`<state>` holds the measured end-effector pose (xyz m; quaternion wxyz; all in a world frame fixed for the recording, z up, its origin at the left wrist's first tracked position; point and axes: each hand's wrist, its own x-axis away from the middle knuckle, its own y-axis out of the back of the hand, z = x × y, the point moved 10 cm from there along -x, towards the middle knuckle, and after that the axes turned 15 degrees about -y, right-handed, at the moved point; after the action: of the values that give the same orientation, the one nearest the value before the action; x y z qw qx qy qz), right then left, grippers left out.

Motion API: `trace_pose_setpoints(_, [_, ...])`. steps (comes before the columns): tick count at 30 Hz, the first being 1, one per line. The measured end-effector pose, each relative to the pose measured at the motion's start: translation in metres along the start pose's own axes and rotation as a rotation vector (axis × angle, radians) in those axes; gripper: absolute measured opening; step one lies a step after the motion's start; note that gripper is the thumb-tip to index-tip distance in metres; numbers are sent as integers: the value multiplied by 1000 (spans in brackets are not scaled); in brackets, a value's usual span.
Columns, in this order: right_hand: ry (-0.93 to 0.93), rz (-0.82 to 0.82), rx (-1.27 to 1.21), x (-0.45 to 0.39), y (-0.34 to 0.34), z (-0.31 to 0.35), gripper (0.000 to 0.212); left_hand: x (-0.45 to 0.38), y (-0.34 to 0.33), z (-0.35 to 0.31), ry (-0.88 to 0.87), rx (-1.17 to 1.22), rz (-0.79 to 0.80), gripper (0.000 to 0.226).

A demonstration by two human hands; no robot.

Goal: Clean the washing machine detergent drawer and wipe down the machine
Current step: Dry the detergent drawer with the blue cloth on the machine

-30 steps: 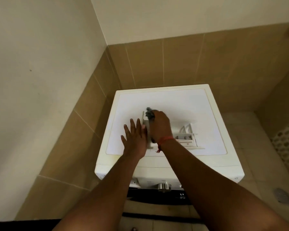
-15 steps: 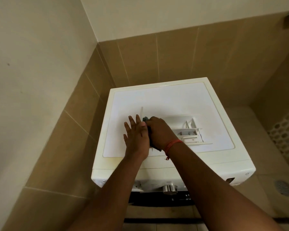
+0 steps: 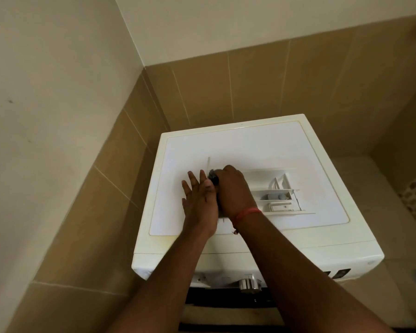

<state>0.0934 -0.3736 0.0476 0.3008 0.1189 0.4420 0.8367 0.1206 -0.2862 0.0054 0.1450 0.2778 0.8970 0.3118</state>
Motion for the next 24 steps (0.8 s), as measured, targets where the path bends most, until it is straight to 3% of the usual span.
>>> trace_pose_setpoints(3, [-13,-24,18,-6,-6,-1,22,-2,-1,1,8,60,-21,68])
trace_pose_setpoints(6, [119,7,72,12,-9,8,35,-1,-1,0,26,112,-25,77])
trace_pose_setpoints(10, [216,41,1,40,4,15,27,-1,0,-3,12,78,-21,72])
trace_pose_setpoints(17, [129,83,-140,69,6,5,27,0,0,-3,14,136,-48,77])
trace_pose_setpoints(24, [-73,94,-326,121,-26,-14,26,2,-1,3,39,109,-34,69])
